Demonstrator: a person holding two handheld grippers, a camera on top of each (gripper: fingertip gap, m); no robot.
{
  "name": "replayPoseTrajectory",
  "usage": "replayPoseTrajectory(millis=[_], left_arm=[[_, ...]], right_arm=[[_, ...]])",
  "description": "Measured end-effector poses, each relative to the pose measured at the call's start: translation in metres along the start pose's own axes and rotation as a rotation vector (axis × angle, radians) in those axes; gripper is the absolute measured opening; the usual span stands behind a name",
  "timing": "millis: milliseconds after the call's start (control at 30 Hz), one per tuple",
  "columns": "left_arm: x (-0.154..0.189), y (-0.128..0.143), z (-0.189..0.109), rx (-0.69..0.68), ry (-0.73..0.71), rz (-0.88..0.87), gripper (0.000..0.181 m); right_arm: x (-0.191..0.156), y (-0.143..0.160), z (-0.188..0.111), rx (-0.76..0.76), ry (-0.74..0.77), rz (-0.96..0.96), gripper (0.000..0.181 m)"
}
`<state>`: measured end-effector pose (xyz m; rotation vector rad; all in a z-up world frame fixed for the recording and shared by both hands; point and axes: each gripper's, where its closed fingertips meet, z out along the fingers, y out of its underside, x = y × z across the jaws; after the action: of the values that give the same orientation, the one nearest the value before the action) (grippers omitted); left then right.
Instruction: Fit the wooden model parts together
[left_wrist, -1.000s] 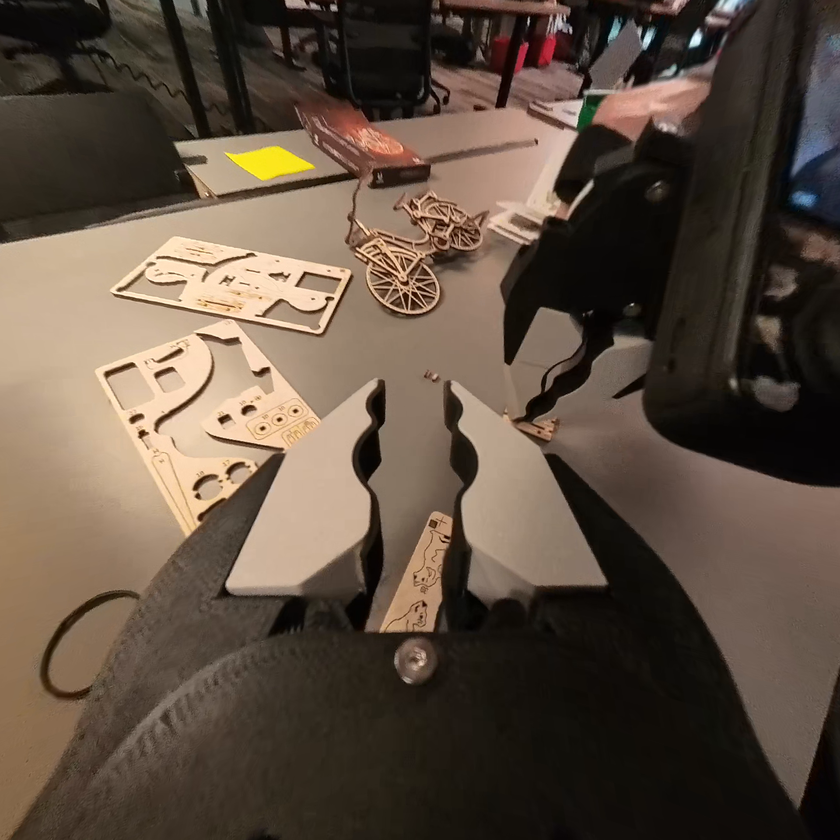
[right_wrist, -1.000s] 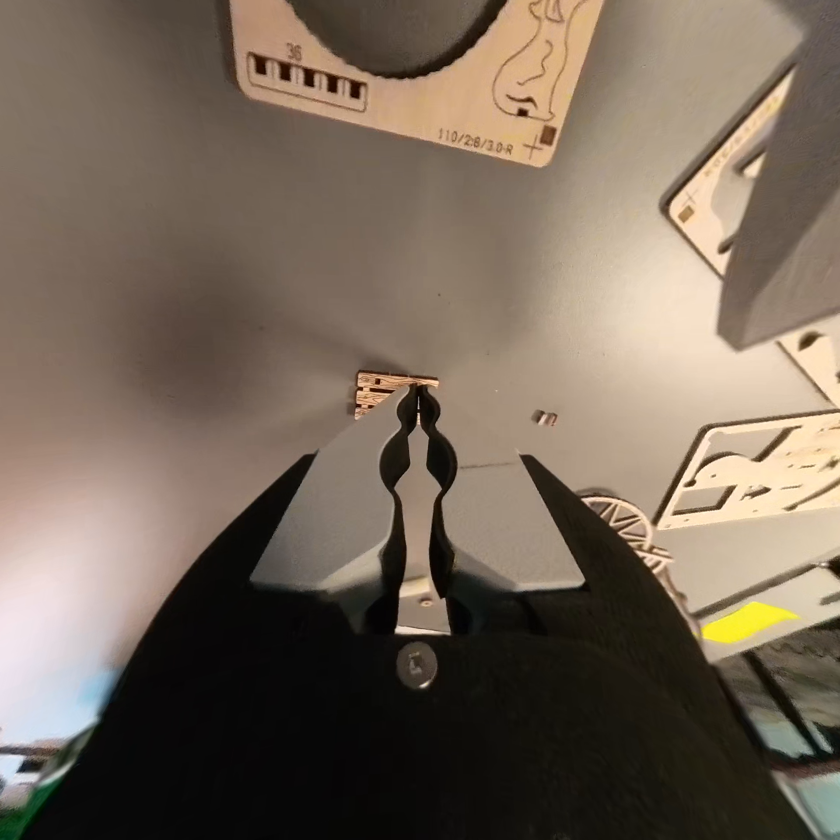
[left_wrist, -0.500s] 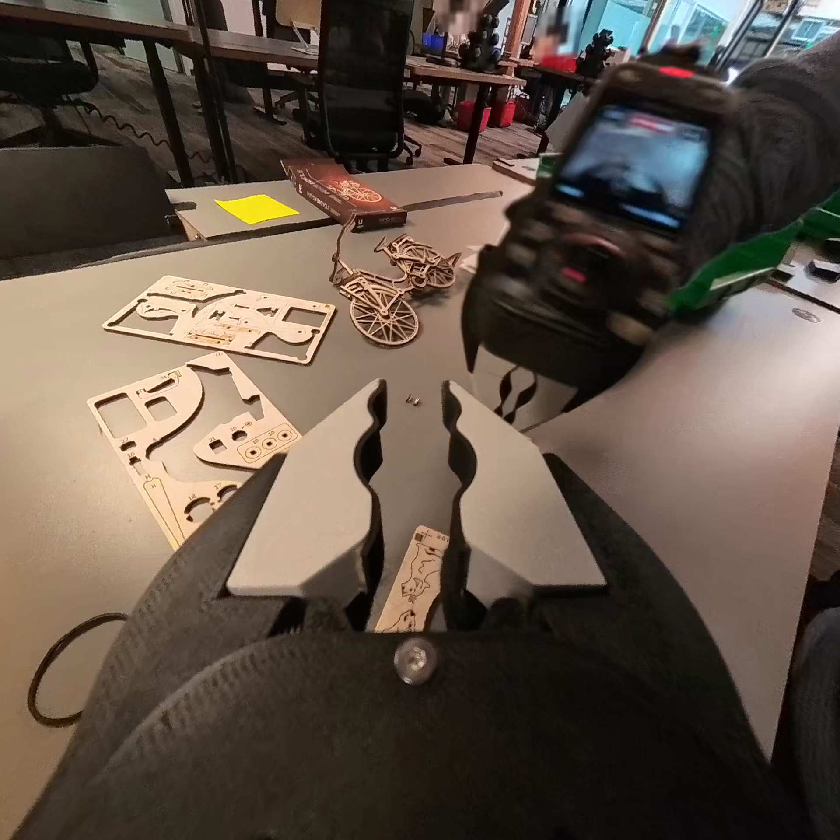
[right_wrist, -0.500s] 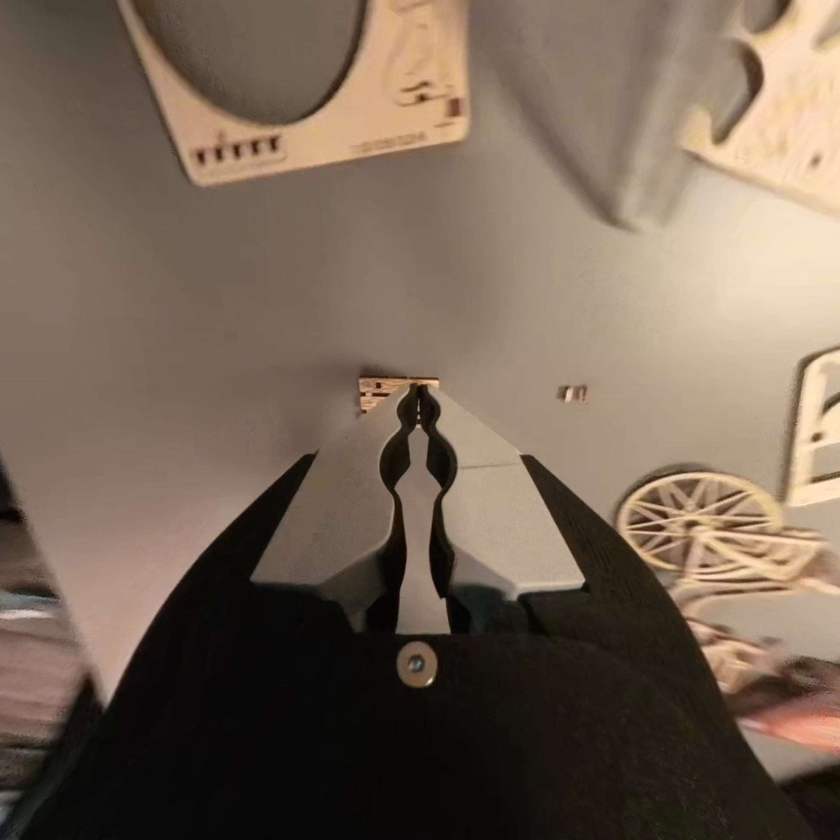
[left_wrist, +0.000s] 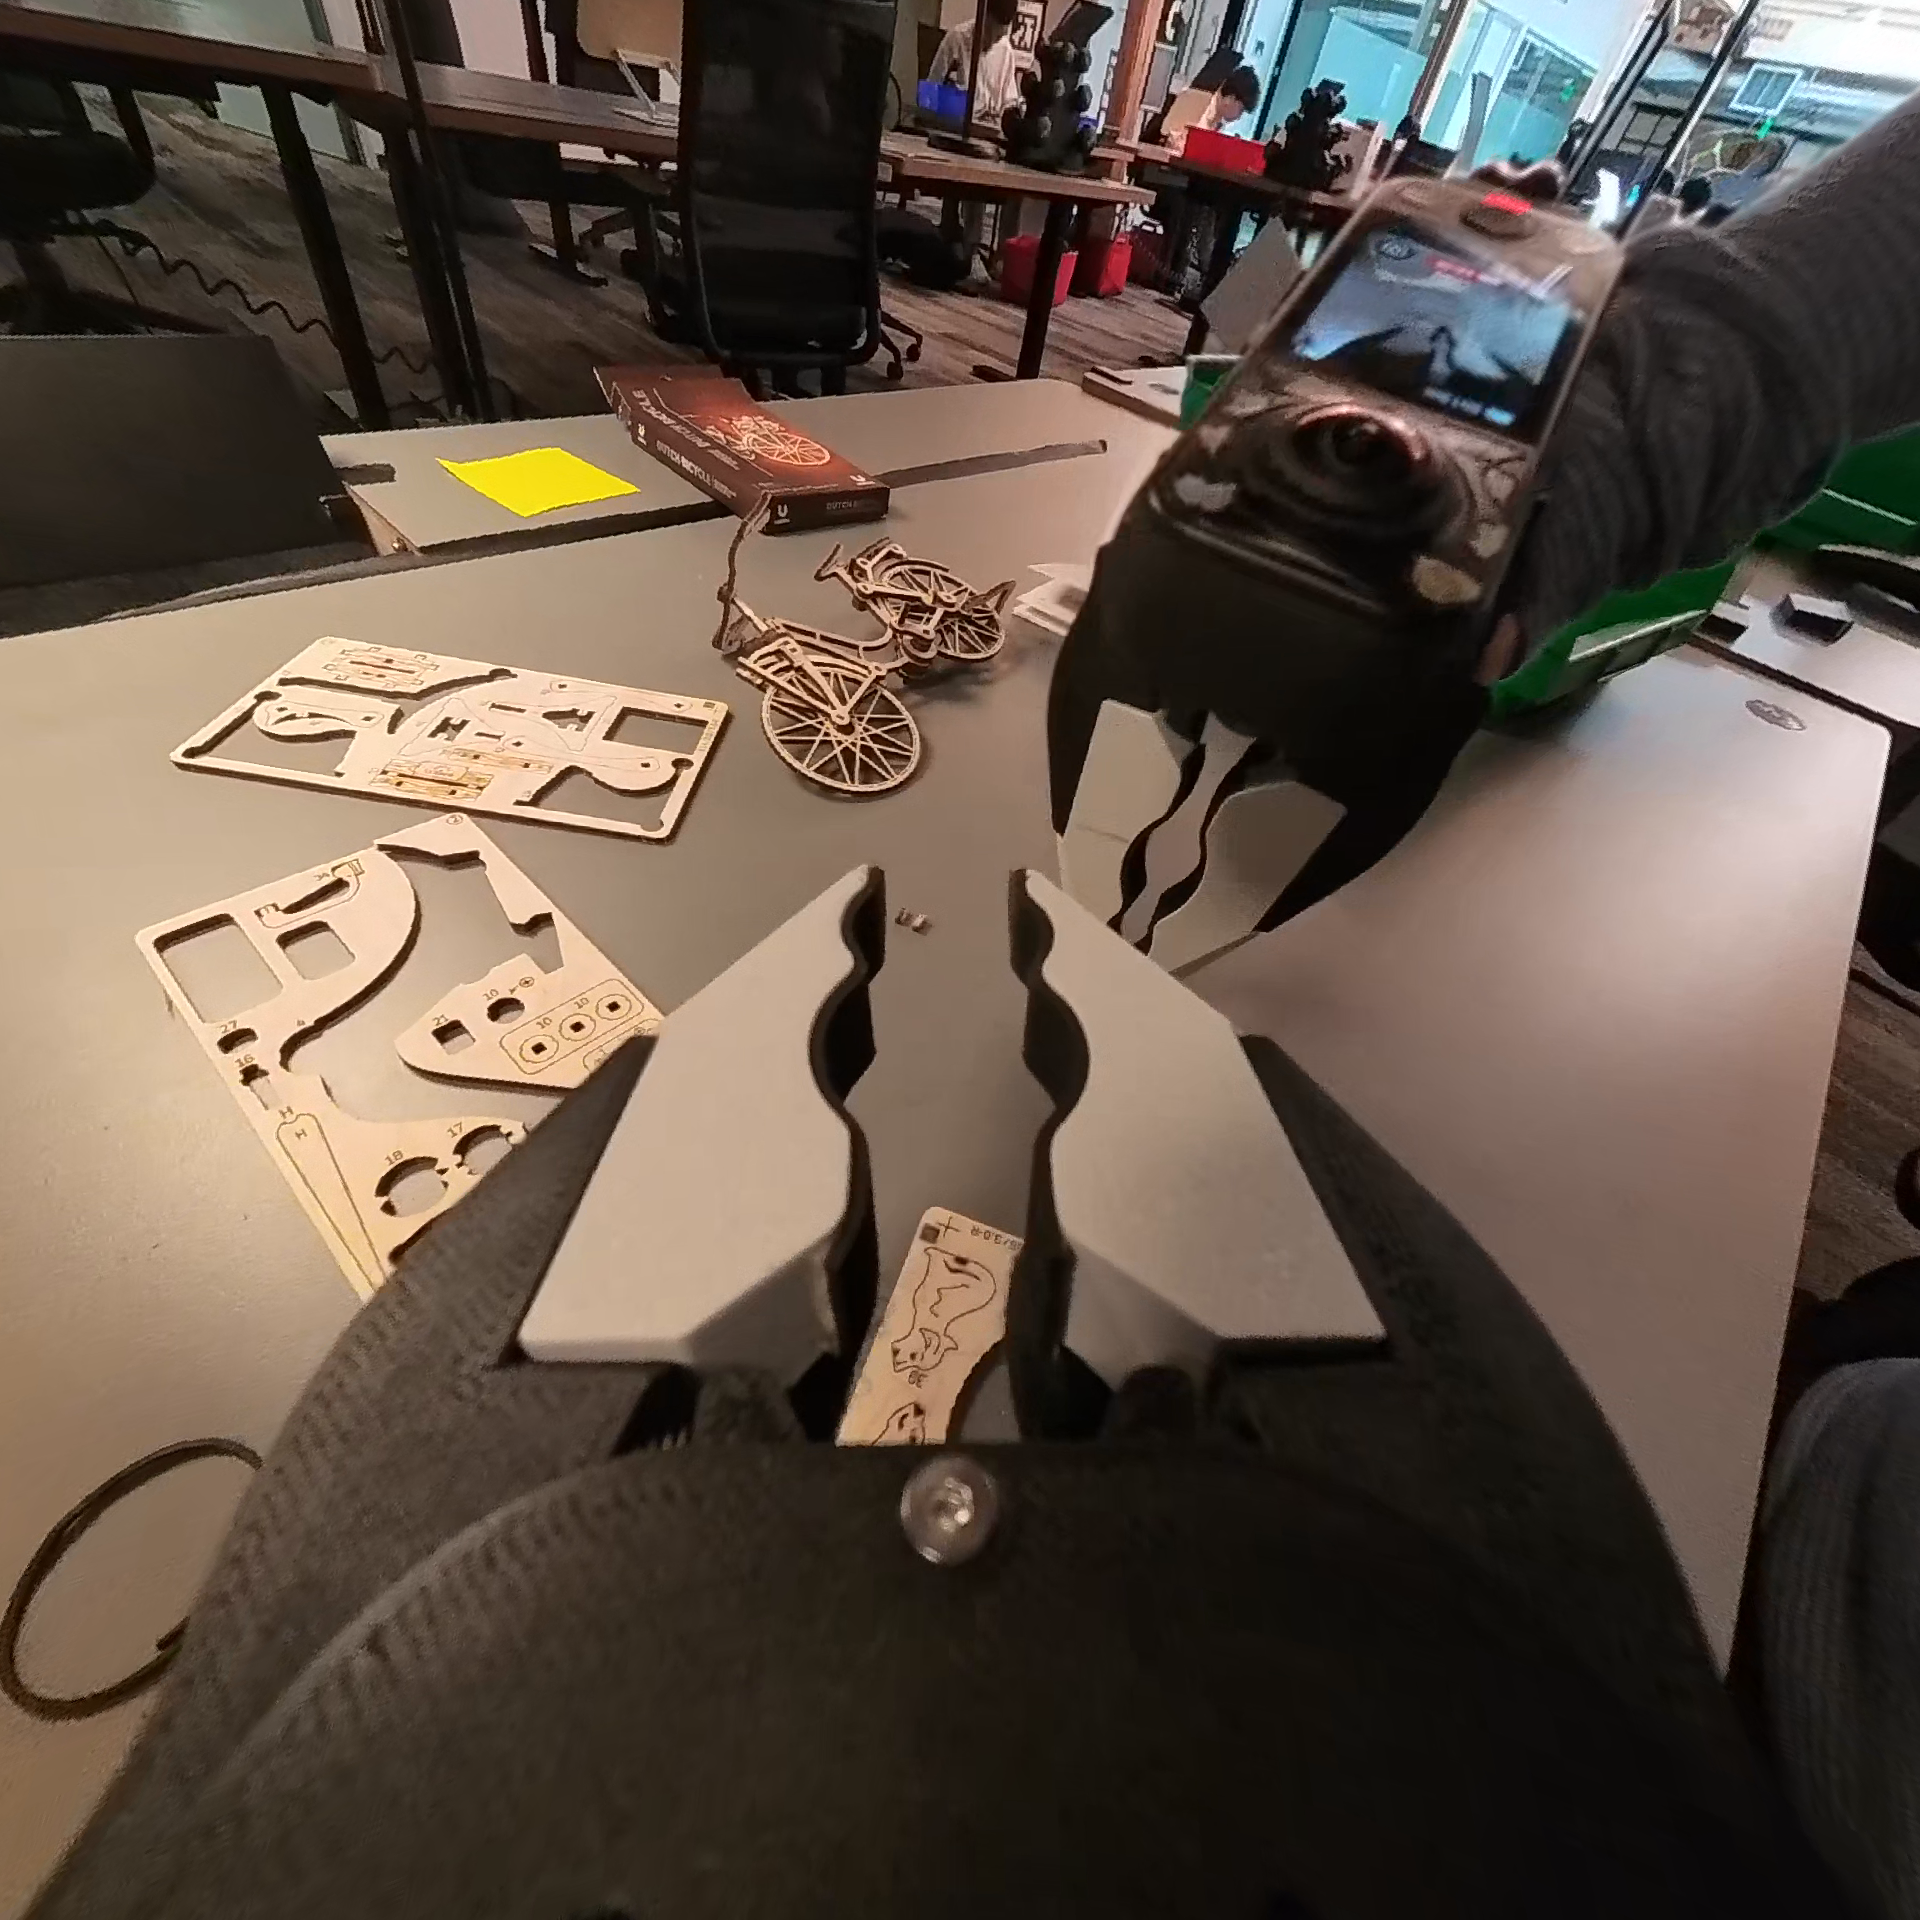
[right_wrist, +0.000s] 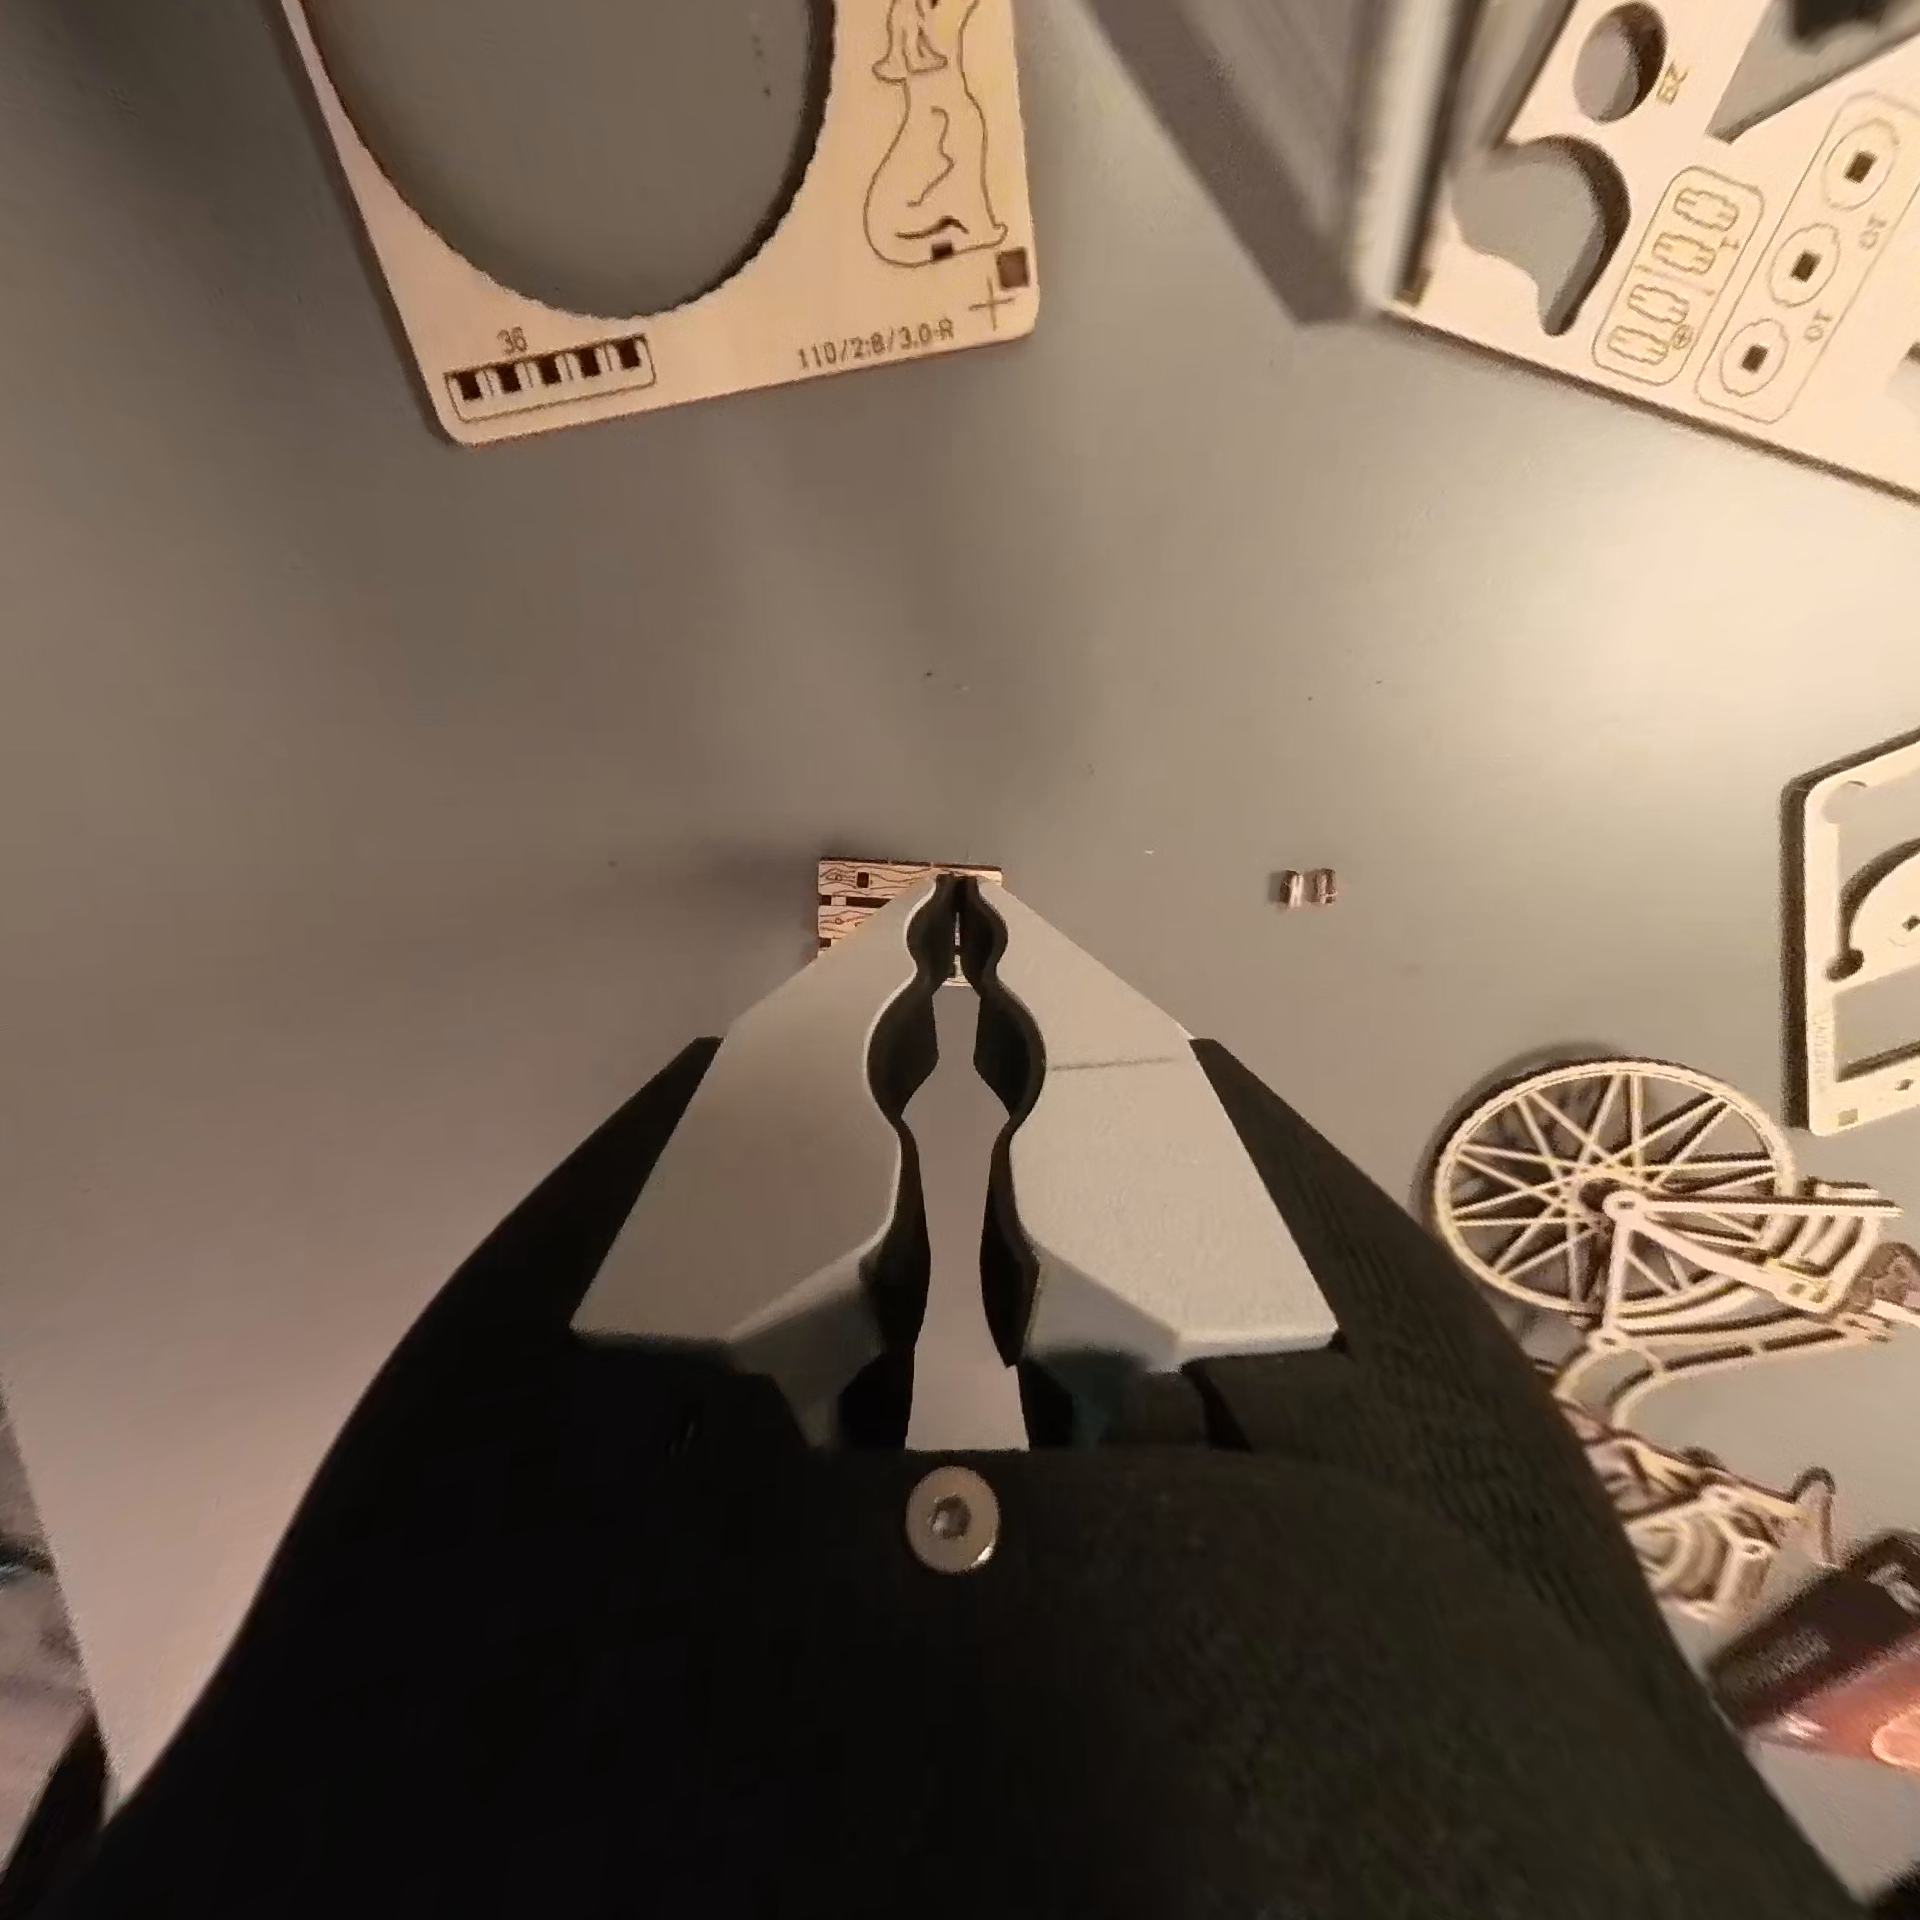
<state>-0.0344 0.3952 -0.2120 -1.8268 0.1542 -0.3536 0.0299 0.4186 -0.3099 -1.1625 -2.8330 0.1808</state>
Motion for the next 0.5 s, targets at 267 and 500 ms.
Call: replayPoseTrajectory(millis=[267, 500], left_arm=[[0.0026, 0.0018, 0.0016, -0.012, 0.012, 0.002, 0.022], [0.0024, 0.0016, 0.0015, -0.01, 0.016, -0.004, 0.022]], right_arm=[[-0.0004, 0.0008, 0.0002, 0.052, -0.026, 0.058, 0.0], [0.0046, 0.0037, 0.0, 0.063, -0.023, 0.095, 0.0]])
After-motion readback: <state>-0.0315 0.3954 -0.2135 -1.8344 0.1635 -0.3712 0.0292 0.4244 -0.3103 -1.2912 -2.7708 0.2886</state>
